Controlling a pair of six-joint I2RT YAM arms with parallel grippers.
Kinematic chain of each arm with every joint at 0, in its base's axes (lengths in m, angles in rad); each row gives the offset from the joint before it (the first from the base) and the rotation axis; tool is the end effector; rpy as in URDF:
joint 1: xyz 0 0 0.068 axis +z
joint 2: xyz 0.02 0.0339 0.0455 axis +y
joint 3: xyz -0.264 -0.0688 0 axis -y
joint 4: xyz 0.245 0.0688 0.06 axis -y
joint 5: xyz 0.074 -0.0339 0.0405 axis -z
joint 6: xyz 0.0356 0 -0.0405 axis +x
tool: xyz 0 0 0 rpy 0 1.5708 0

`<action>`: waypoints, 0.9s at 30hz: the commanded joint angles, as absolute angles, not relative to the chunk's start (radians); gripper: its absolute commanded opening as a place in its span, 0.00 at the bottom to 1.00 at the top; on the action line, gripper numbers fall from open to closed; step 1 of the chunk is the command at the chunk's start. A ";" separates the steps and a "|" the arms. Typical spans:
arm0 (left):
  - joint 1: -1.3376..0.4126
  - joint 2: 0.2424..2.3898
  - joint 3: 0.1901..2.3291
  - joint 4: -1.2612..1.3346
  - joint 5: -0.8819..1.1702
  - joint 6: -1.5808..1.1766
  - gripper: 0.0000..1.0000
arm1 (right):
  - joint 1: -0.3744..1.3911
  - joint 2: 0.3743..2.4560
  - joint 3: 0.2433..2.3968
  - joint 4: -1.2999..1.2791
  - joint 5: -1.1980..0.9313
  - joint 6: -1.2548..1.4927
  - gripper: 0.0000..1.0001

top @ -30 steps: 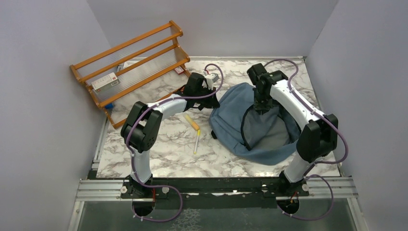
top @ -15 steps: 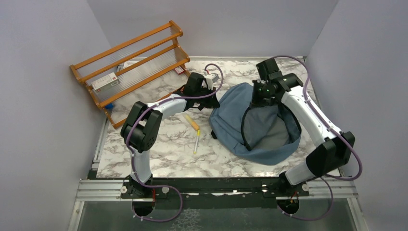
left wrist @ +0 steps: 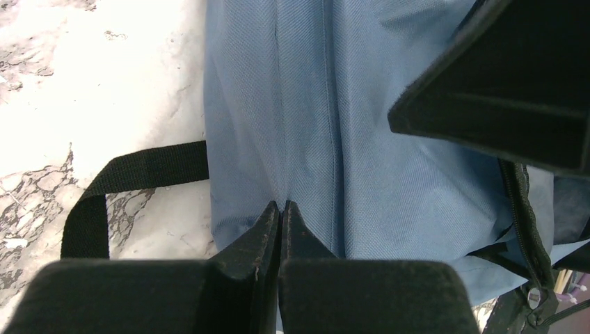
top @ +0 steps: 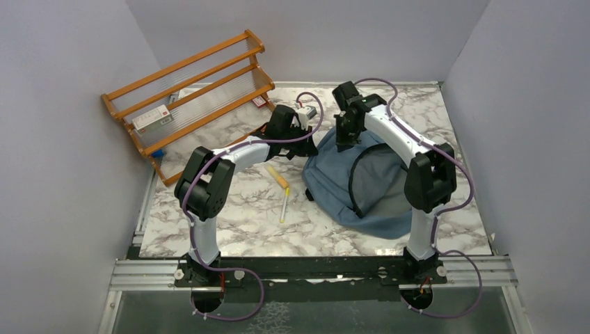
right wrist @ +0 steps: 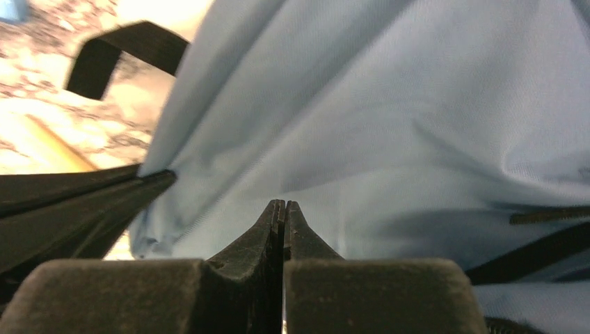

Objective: Pack the student bag
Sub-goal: Adjust the student bag at the center of the board.

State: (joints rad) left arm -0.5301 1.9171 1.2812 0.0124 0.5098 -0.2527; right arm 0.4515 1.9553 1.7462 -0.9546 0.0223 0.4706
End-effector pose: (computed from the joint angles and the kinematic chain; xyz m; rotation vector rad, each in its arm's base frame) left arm 0.3602 -0.2312 0.2032 0.6116 2.1973 -0.9866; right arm 0.3733 0.1802 0.2654 0.0327 2.7582 0.2258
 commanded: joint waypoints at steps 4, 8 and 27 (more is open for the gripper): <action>-0.525 1.907 1.302 0.042 0.539 -0.242 0.00 | 0.473 1.885 1.672 -1.111 0.270 0.480 0.04; -0.525 1.906 1.304 0.038 0.535 -0.241 0.00 | 0.473 1.798 1.567 -1.155 0.357 0.496 0.04; -0.523 1.918 1.325 0.032 0.495 -0.260 0.00 | 0.473 1.126 1.094 -1.093 0.170 0.618 0.07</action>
State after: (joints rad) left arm -0.5301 1.9171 1.2819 0.0124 0.5091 -0.2501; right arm 0.4759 1.2152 1.1870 -1.2053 0.3080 0.5945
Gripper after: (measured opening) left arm 0.008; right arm 0.068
